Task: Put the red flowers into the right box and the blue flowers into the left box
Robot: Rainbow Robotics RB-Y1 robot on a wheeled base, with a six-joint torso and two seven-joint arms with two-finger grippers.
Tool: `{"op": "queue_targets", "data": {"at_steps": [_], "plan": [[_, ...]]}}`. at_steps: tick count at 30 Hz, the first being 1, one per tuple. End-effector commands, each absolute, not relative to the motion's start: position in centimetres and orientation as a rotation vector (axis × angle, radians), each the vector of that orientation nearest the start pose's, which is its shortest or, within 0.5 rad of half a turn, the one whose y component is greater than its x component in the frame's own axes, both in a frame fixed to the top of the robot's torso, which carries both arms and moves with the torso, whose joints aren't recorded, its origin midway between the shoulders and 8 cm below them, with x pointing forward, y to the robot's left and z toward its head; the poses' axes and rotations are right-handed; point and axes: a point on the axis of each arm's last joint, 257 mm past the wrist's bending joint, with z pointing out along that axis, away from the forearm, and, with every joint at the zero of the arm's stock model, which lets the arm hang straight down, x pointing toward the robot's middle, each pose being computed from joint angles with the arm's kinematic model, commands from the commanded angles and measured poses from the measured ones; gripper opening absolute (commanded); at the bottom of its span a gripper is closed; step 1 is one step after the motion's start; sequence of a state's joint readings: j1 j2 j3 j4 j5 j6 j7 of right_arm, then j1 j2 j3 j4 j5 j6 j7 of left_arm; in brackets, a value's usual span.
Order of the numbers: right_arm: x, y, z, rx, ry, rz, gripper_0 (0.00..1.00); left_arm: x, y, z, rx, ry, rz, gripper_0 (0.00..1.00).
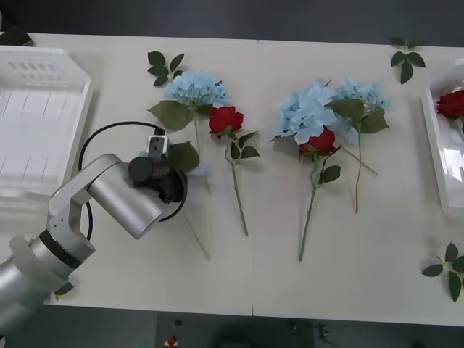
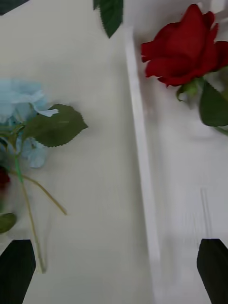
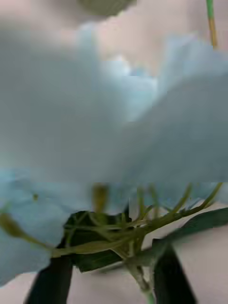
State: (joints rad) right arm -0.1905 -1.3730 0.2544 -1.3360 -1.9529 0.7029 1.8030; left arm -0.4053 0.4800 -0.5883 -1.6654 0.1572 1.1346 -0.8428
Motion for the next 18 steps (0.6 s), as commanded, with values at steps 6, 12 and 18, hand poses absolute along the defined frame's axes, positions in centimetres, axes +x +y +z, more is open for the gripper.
{"op": "queue_targets", "data": {"at_steps": [6, 12, 18], "plan": [[54.7, -38.9, -16.4, 0.045, 2.163, 0.534, 1.0, 53.1, 15.9, -29.3, 0.078, 2.347, -0.028, 0.0], [57.5, -35.4, -17.3, -0.015, 2.139, 0.513, 1.0, 52.3, 16.4, -25.6, 0.045, 2.355, -0.099, 0.0], [59.9, -32.9, -18.7, -0.048, 2.149, 0.479, 1.0, 51.3, 18.2, -18.8, -0.065, 2.358, -0.214, 0.0]]}}
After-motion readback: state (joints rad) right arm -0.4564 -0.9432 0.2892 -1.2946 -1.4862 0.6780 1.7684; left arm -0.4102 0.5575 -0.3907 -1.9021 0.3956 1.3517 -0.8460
